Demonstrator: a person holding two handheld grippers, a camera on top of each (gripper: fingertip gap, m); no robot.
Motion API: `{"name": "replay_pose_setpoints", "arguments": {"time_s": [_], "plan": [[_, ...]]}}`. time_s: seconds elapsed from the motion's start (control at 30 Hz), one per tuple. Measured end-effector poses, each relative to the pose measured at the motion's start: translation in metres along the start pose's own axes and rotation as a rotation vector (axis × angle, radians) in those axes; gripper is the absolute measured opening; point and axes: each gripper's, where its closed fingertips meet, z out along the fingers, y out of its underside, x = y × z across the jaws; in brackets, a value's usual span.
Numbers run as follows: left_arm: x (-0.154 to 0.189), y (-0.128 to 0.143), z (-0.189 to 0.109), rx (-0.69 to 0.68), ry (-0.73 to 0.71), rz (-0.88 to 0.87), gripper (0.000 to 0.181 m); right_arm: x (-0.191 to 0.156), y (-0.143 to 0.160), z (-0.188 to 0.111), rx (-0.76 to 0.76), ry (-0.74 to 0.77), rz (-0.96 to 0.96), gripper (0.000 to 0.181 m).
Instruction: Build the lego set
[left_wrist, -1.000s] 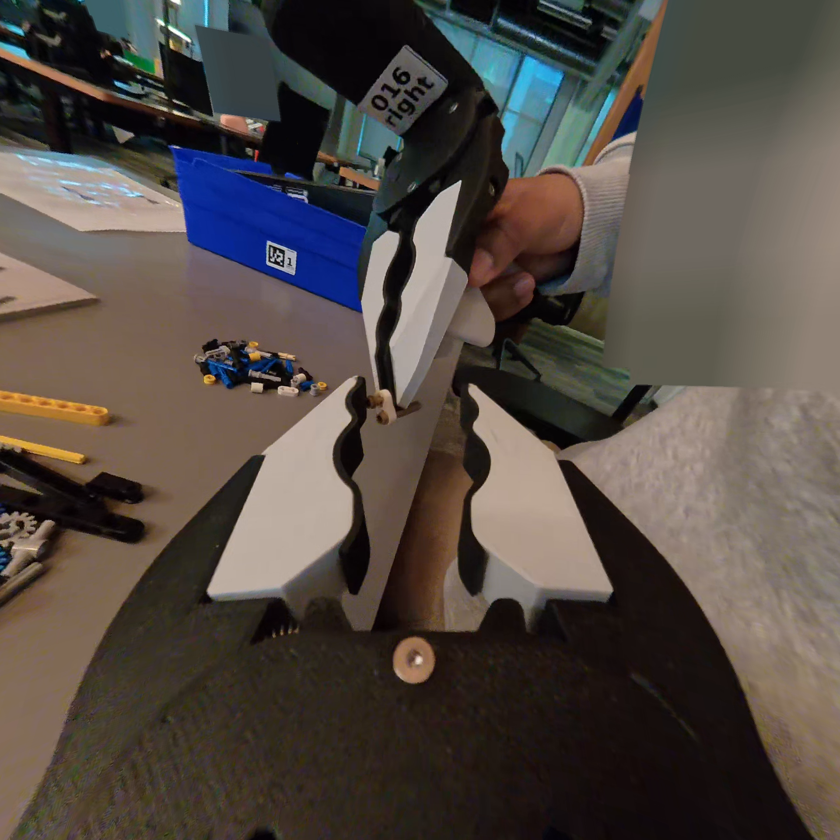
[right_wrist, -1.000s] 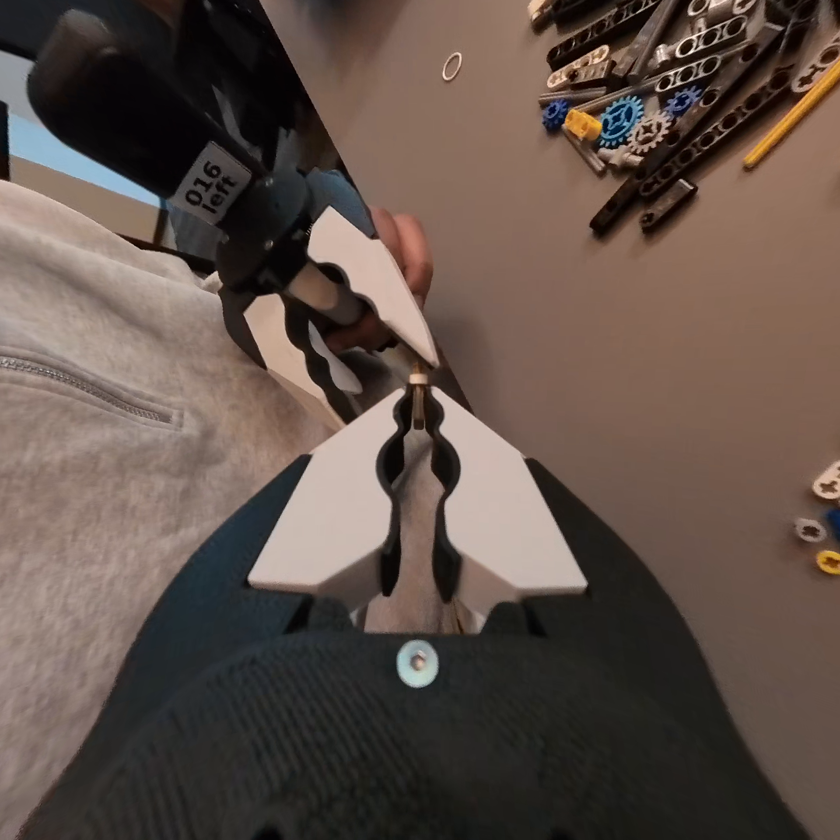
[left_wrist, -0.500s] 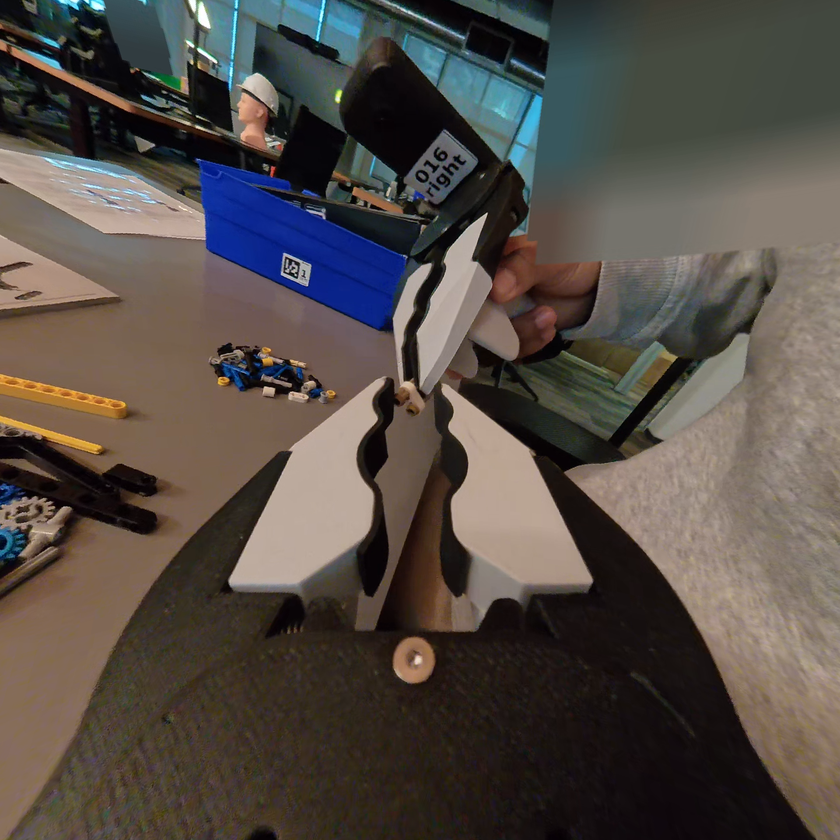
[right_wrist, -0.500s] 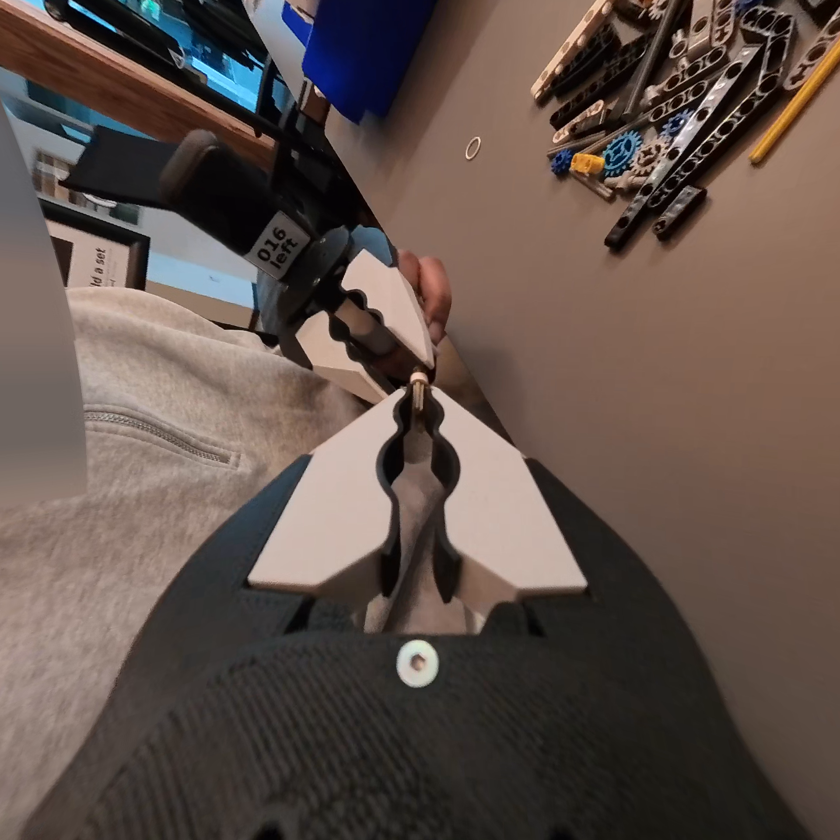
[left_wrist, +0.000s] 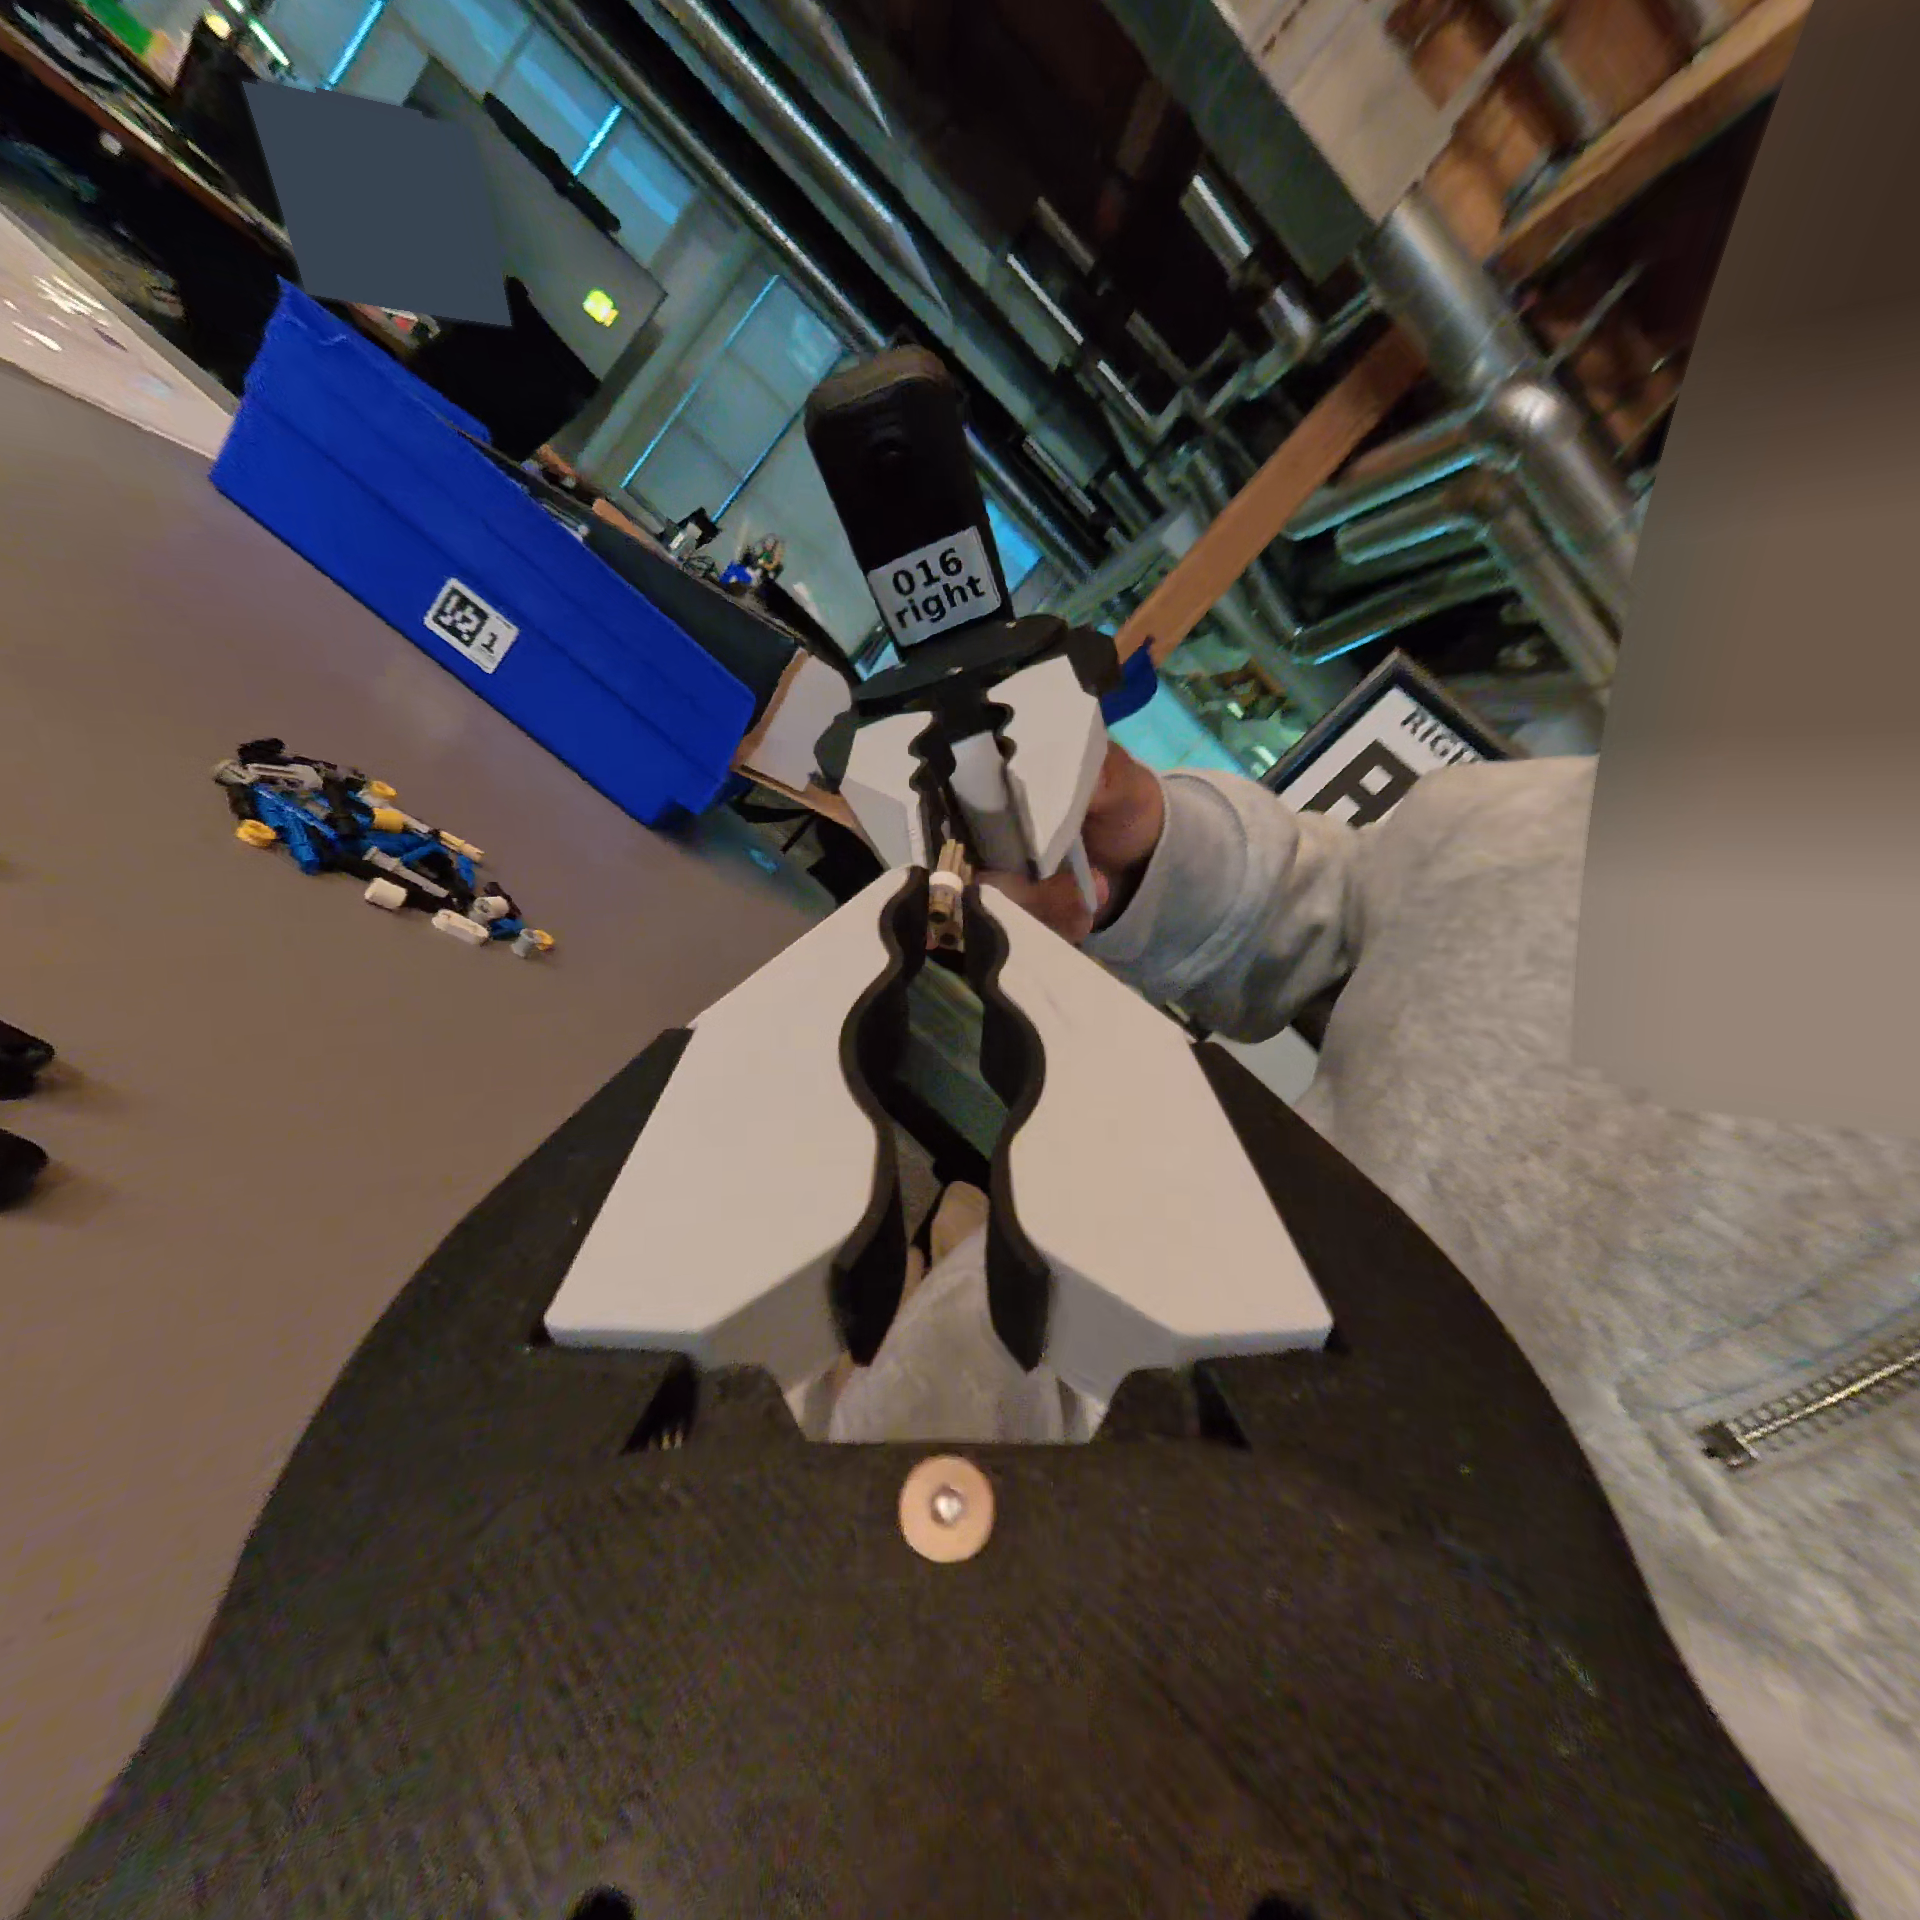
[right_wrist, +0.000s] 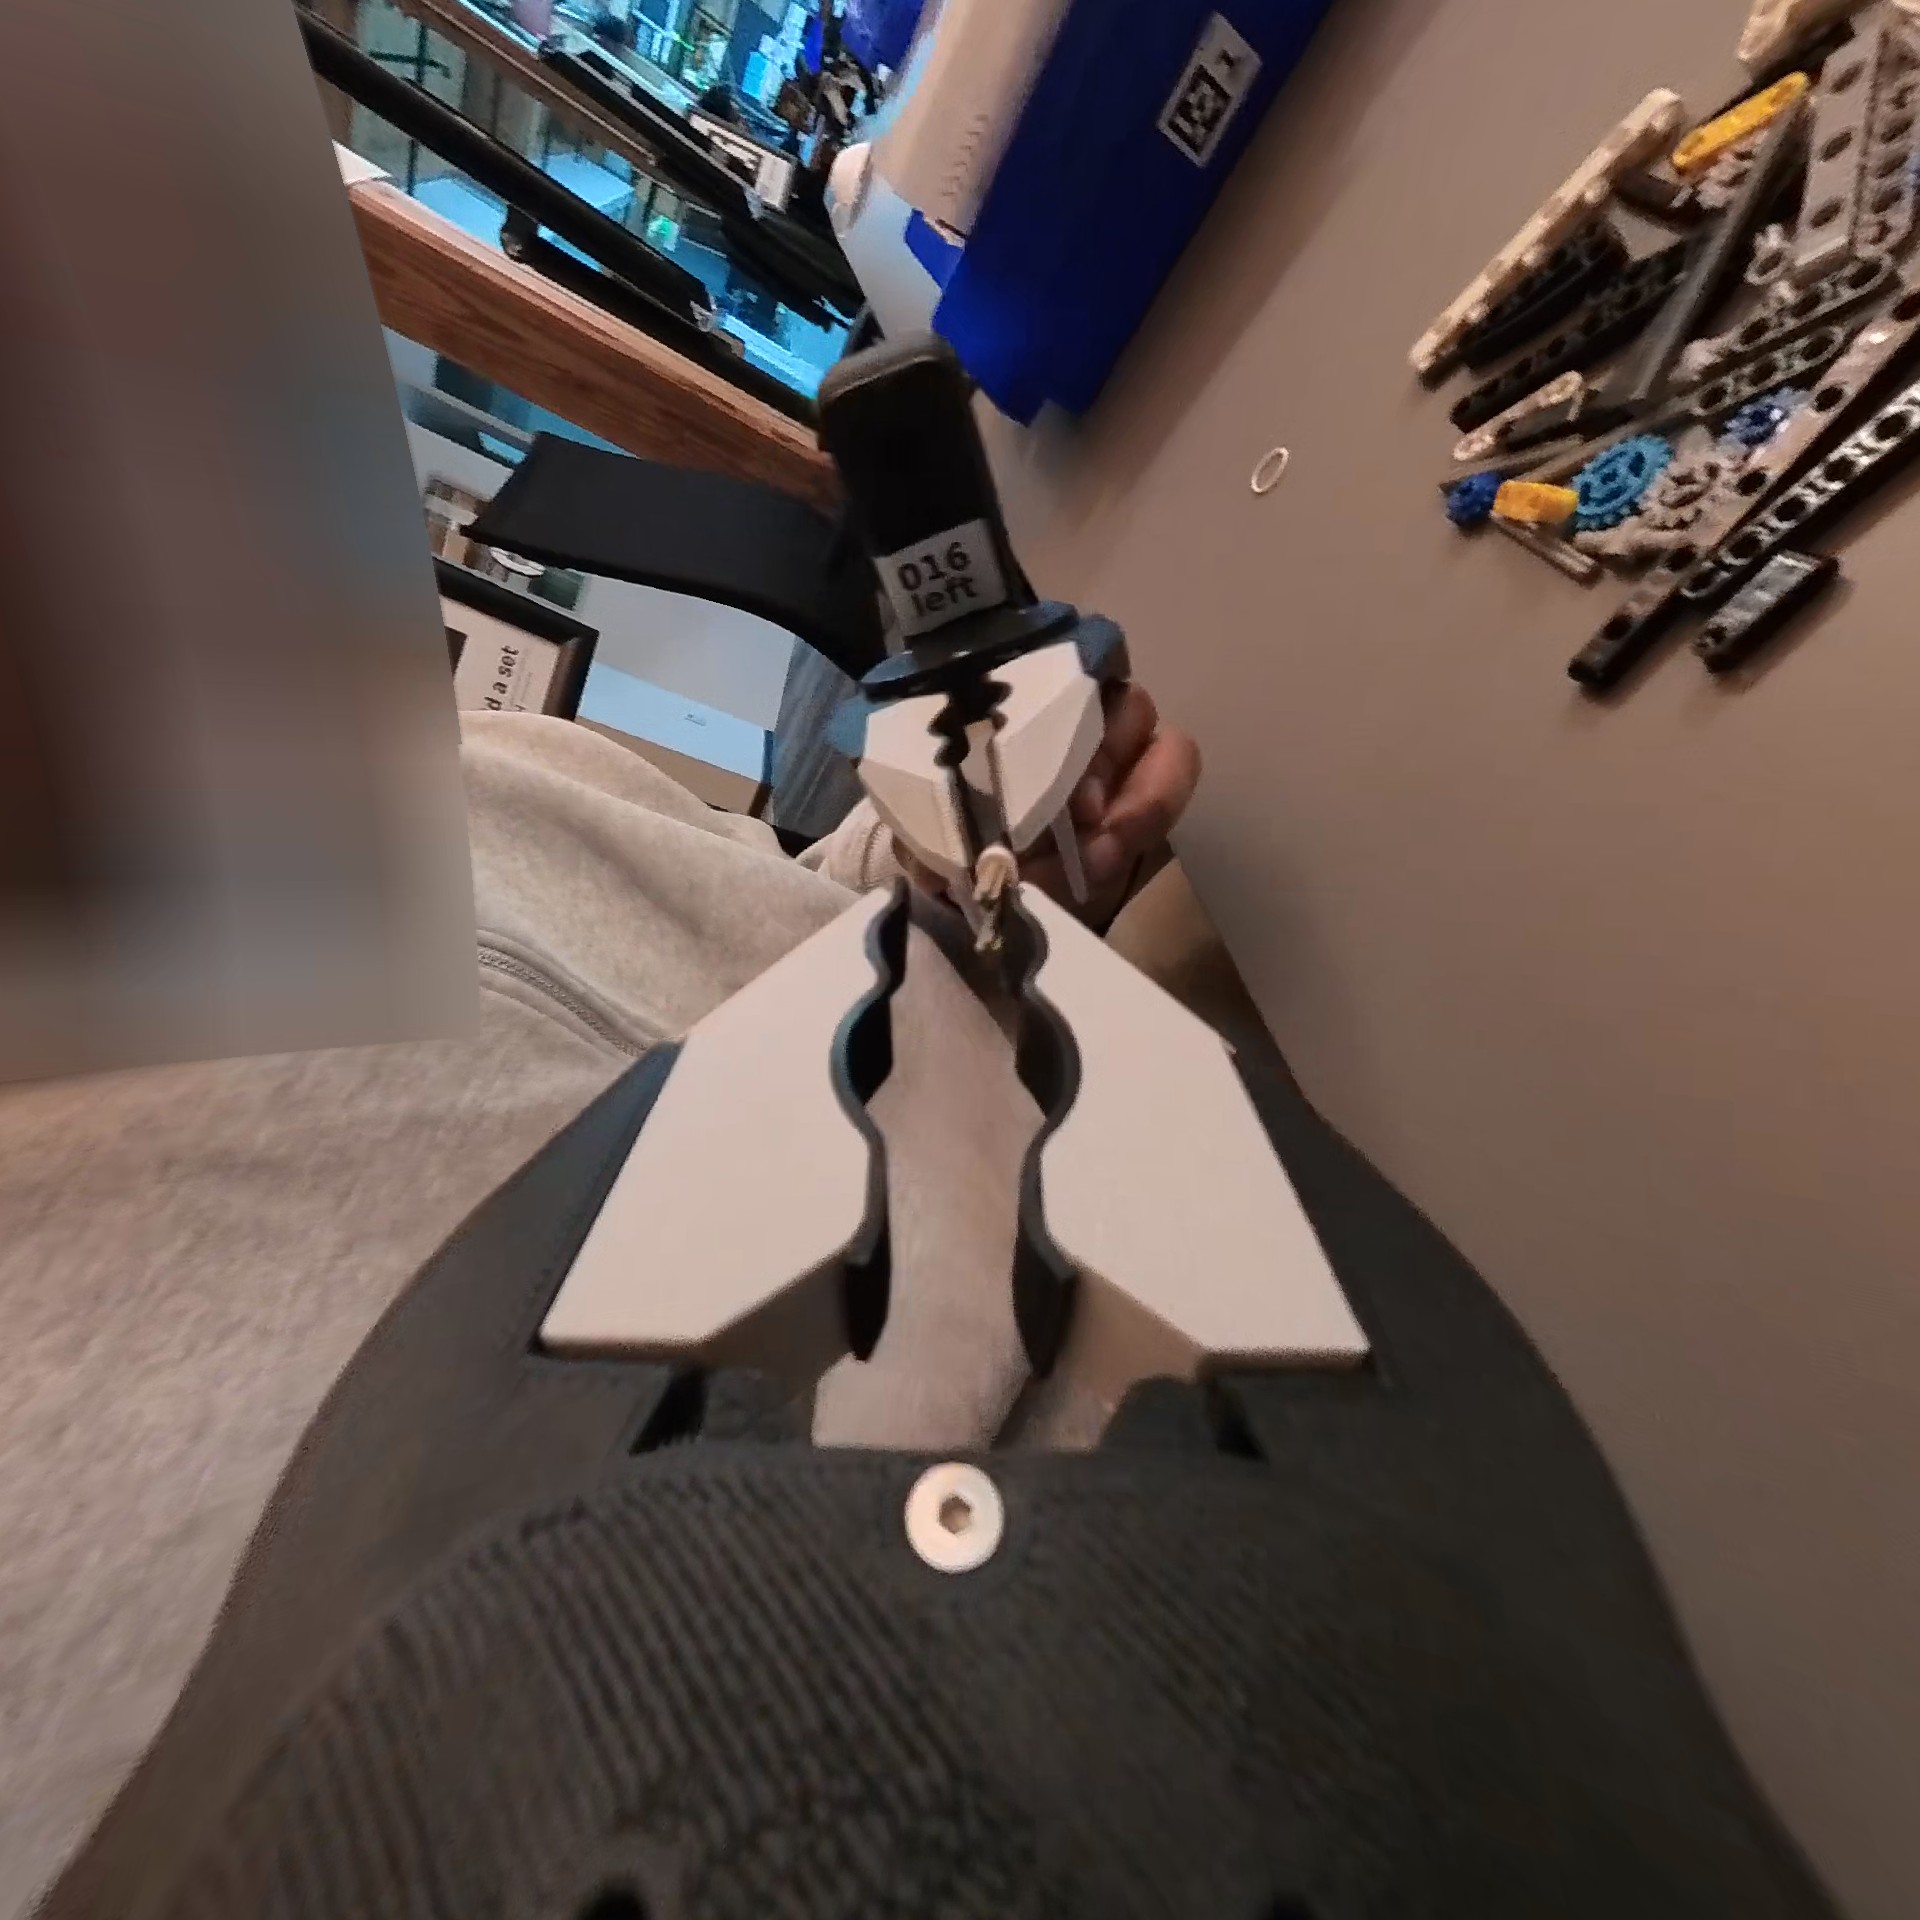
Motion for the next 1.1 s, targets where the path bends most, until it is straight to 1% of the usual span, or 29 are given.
{"name": "replay_pose_setpoints", "arguments": {"time_s": [0.07, 0.17, 0.3, 0.57, 0.67, 0.83, 0.9, 0.97, 1.1], "plan": [[-0.001, -0.004, -0.002, 0.028, 0.011, -0.046, 0.003, 0.0, -0.001, 0.001, -0.002, 0.017, -0.032, 0.022], [-0.003, -0.012, -0.006, 0.092, 0.042, -0.128, 0.003, 0.008, 0.0, 0.001, -0.023, 0.124, -0.16, 0.019], [-0.004, -0.017, -0.009, 0.129, 0.058, -0.169, 0.003, 0.008, -0.007, 0.003, -0.024, 0.206, -0.276, 0.017], [-0.001, -0.014, -0.004, 0.139, 0.065, -0.189, 0.003, 0.007, -0.01, 0.01, -0.029, 0.231, -0.324, 0.006], [-0.001, -0.013, -0.004, 0.139, 0.064, -0.19, 0.003, 0.007, -0.01, 0.009, -0.033, 0.246, -0.346, 0.005], [-0.005, -0.012, -0.004, 0.13, 0.039, -0.175, 0.001, 0.013, -0.007, 0.003, -0.086, 0.314, -0.361, 0.005], [-0.009, -0.015, -0.007, 0.141, 0.024, -0.187, 0.008, 0.025, -0.001, -0.009, -0.138, 0.405, -0.346, 0.005], [-0.012, -0.017, -0.009, 0.14, 0.012, -0.192, 0.01, 0.046, 0.012, -0.028, -0.217, 0.552, -0.331, 0.005], [-0.016, -0.016, -0.011, 0.119, -0.026, -0.161, 0.01, 0.091, 0.054, -0.085, -0.381, 0.88, -0.247, 0.006]]}}
